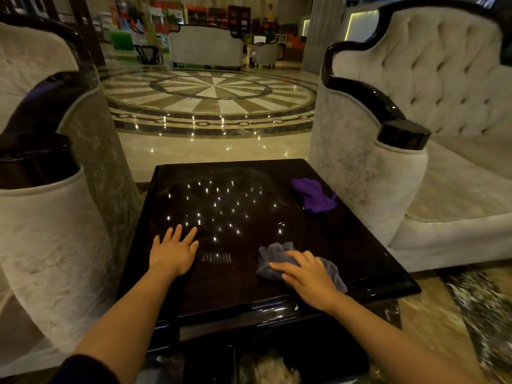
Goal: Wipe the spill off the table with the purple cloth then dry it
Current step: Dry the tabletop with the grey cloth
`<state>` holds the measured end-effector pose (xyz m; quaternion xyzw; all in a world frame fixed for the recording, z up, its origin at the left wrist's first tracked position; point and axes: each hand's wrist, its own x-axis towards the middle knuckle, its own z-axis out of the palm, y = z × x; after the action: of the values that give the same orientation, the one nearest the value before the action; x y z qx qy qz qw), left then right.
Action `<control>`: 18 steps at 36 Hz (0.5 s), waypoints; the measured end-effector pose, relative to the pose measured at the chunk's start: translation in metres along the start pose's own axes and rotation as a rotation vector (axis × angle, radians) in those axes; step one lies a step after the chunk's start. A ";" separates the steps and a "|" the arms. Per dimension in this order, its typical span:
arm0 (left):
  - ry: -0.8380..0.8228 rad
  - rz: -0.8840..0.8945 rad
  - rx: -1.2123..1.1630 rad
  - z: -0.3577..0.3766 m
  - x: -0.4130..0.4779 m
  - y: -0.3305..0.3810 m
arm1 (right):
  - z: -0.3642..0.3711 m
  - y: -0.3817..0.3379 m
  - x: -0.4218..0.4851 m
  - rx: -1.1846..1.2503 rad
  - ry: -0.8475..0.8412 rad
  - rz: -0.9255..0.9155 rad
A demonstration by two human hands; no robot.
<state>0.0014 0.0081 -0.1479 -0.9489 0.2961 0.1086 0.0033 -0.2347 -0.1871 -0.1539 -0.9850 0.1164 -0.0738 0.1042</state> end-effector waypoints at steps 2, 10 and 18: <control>0.002 -0.017 -0.002 -0.002 -0.005 0.004 | 0.001 -0.007 -0.010 -0.009 0.011 -0.009; -0.033 -0.022 -0.050 -0.004 -0.024 0.007 | -0.001 -0.033 -0.052 -0.178 0.063 -0.032; -0.036 0.003 -0.043 -0.004 -0.038 0.013 | 0.011 -0.037 -0.092 -0.037 -0.102 -0.052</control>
<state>-0.0354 0.0185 -0.1352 -0.9462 0.2952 0.1319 -0.0117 -0.3131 -0.1271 -0.1677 -0.9919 0.0868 -0.0243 0.0898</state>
